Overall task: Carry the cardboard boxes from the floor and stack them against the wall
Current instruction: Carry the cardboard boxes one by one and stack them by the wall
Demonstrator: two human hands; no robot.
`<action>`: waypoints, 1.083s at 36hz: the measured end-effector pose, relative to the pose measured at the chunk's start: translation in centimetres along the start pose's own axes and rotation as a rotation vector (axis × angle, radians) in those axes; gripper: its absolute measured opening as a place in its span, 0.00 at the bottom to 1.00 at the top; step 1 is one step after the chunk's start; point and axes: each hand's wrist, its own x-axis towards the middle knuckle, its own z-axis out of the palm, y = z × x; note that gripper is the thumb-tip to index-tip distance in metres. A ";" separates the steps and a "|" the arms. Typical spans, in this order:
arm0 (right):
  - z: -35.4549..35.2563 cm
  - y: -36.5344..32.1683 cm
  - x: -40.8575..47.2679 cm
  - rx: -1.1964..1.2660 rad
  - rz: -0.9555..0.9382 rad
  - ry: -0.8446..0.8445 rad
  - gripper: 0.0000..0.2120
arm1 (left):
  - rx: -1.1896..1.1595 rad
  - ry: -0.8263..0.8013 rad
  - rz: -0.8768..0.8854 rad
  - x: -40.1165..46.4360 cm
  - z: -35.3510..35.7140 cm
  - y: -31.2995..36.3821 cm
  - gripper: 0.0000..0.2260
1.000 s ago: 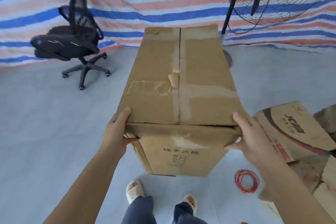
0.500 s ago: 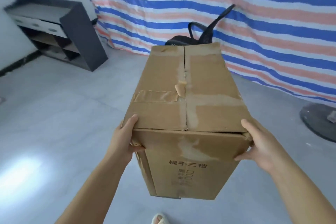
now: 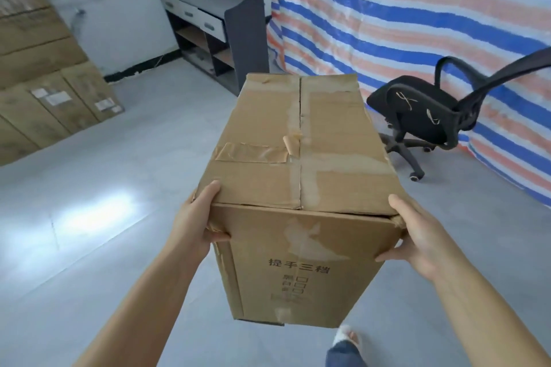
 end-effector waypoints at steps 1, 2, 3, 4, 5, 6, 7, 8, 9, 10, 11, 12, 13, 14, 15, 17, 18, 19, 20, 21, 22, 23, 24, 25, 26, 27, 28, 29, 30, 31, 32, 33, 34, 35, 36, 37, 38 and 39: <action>0.6 -0.5 1.1 -0.019 -0.003 -0.012 0.09 | -0.012 0.013 0.002 0.8 0.0 0.3 0.14; 1.3 -1.0 2.3 -0.043 -0.009 -0.028 0.10 | -0.024 0.025 0.003 1.5 0.1 0.6 0.12; 1.9 -1.5 3.6 -0.069 -0.015 -0.045 0.11 | -0.038 0.038 0.002 2.4 0.2 0.9 0.10; 2.6 -2.2 5.0 -0.091 -0.020 -0.062 0.12 | -0.055 0.050 -0.001 3.3 0.3 1.2 0.07; 3.2 -2.8 6.4 -0.108 -0.020 -0.077 0.12 | -0.074 0.062 -0.003 4.2 0.6 1.6 0.06; 3.9 -3.6 7.9 -0.123 -0.016 -0.092 0.11 | -0.090 0.075 -0.004 5.2 0.9 2.0 0.06; 4.5 -4.3 9.4 -0.134 -0.011 -0.108 0.10 | -0.105 0.089 -0.002 6.2 1.2 2.4 0.07; 5.2 -5.2 11.0 -0.143 -0.007 -0.124 0.09 | -0.119 0.104 0.002 7.2 1.7 2.9 0.08; 5.9 -6.0 12.7 -0.154 -0.006 -0.137 0.10 | -0.136 0.120 0.004 8.2 2.2 3.4 0.09; 6.5 -7.0 14.3 -0.167 -0.005 -0.146 0.10 | -0.155 0.139 0.002 9.2 2.8 4.0 0.08; 7.2 -7.9 15.8 -0.180 0.000 -0.155 0.11 | -0.171 0.159 -0.003 10.2 3.3 4.6 0.07; 7.8 -8.9 17.4 -0.191 0.003 -0.165 0.11 | -0.184 0.177 -0.006 11.2 3.9 5.2 0.07; 8.5 -9.9 18.9 -0.204 0.005 -0.180 0.11 | -0.197 0.196 -0.009 12.2 4.4 5.7 0.07; 9.2 -11.0 20.4 -0.221 0.003 -0.198 0.10 | -0.209 0.218 -0.011 13.1 4.8 6.3 0.07; 10.1 -12.1 21.8 -0.237 -0.001 -0.221 0.10 | -0.222 0.240 -0.009 14.1 5.2 6.8 0.07; 12.0 -14.2 24.7 -0.286 -0.013 -0.269 0.09 | -0.256 0.286 -0.008 16.0 6.0 7.9 0.08; 13.1 -15.2 26.0 -0.316 -0.018 -0.287 0.08 | -0.274 0.312 -0.010 16.9 6.2 8.4 0.09; 14.1 -16.0 27.1 -0.347 -0.024 -0.303 0.08 | -0.291 0.340 -0.012 17.7 6.3 8.8 0.10; 15.4 -16.8 28.2 -0.372 -0.027 -0.323 0.08 | -0.309 0.370 -0.013 18.5 6.3 9.3 0.11; 16.6 -17.5 29.2 -0.392 -0.032 -0.347 0.07 | -0.329 0.395 -0.011 19.3 6.2 9.8 0.11; 17.9 -18.1 30.2 -0.407 -0.040 -0.369 0.08 | -0.350 0.418 -0.010 20.1 5.9 10.3 0.11; 19.3 -18.8 31.2 -0.420 -0.047 -0.388 0.08 | -0.371 0.439 -0.010 21.0 5.6 10.9 0.11; 20.8 -19.4 32.1 -0.429 -0.049 -0.405 0.09 | -0.388 0.458 -0.011 21.9 5.2 11.5 0.11; 22.3 -20.0 33.0 -0.437 -0.047 -0.421 0.09 | -0.400 0.477 -0.010 22.8 4.8 12.1 0.11; 23.8 -20.4 33.9 -0.445 -0.045 -0.435 0.10 | -0.409 0.496 -0.008 23.9 4.4 12.7 0.11; 25.3 -20.8 34.7 -0.452 -0.043 -0.455 0.10 | -0.417 0.517 -0.005 25.0 3.9 13.3 0.11; 26.9 -21.1 35.4 -0.458 -0.042 -0.476 0.10 | -0.427 0.536 -0.002 26.1 3.3 13.8 0.11; 28.5 -21.3 36.2 -0.463 -0.044 -0.491 0.11 | -0.436 0.549 0.001 27.3 2.5 14.3 0.11; 30.2 -21.5 37.0 -0.464 -0.046 -0.503 0.11 | -0.442 0.555 0.005 28.6 1.7 14.8 0.10; 31.9 -21.7 37.7 -0.464 -0.046 -0.514 0.12 | -0.443 0.555 0.008 30.0 0.8 15.4 0.10; 33.6 -21.8 38.5 -0.466 -0.048 -0.524 0.12 | -0.439 0.551 0.013 31.4 -0.2 16.1 0.09; 35.4 -22.0 39.1 -0.470 -0.051 -0.531 0.12 | -0.434 0.547 0.021 32.9 -1.2 16.8 0.09; 37.1 -22.2 39.7 -0.474 -0.051 -0.534 0.12 | -0.427 0.543 0.025 34.4 -2.2 17.7 0.08; 39.0 -22.5 40.4 -0.473 -0.048 -0.535 0.11 | -0.417 0.539 0.025 35.9 -3.2 18.6 0.07; 40.8 -22.8 41.0 -0.467 -0.041 -0.535 0.11 | -0.407 0.531 0.029 37.4 -4.3 19.7 0.06; 42.7 -23.2 41.5 -0.457 -0.032 -0.533 0.11 | -0.399 0.526 0.034 38.8 -5.3 20.9 0.04; 44.6 -23.6 42.2 -0.448 -0.024 -0.529 0.11 | -0.393 0.524 0.041 40.3 -6.3 22.1 0.03; 46.6 -24.1 42.7 -0.442 -0.017 -0.528 0.11 | -0.389 0.524 0.047 41.7 -7.3 23.3 0.04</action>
